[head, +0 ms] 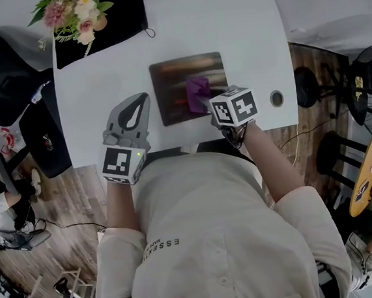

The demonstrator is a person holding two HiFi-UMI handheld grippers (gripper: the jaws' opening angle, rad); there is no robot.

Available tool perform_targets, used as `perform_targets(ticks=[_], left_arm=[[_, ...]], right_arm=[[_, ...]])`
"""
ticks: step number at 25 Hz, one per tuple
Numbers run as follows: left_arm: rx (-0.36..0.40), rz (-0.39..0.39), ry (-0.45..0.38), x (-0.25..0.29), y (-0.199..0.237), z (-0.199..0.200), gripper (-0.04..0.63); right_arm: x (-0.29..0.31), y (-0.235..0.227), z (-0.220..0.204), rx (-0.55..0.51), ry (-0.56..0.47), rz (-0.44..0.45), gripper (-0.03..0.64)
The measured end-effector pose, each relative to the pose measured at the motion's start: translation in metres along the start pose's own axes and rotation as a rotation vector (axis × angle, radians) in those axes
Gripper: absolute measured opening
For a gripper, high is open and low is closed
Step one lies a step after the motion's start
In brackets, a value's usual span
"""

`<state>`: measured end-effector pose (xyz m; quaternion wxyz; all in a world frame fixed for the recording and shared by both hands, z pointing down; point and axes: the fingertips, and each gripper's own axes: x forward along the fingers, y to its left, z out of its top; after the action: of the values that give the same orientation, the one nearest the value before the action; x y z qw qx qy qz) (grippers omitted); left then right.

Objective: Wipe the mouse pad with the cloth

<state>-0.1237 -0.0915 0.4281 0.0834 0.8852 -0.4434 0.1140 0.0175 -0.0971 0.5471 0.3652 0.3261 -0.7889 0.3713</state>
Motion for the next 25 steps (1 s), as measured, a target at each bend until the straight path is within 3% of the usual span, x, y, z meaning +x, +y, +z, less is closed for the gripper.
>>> perform_targets(ticks=[12,25], left_arm=[[-0.045,0.03,0.009,-0.033,0.023,-0.022,0.0],[-0.018,-0.003,0.016,-0.017,0.01,-0.019,0.0]], right_arm=[[0.044,0.091,-0.01,-0.043,0.057,0.122,0.098],[0.042,0.071,-0.019,-0.012,0.045,0.122,0.098]])
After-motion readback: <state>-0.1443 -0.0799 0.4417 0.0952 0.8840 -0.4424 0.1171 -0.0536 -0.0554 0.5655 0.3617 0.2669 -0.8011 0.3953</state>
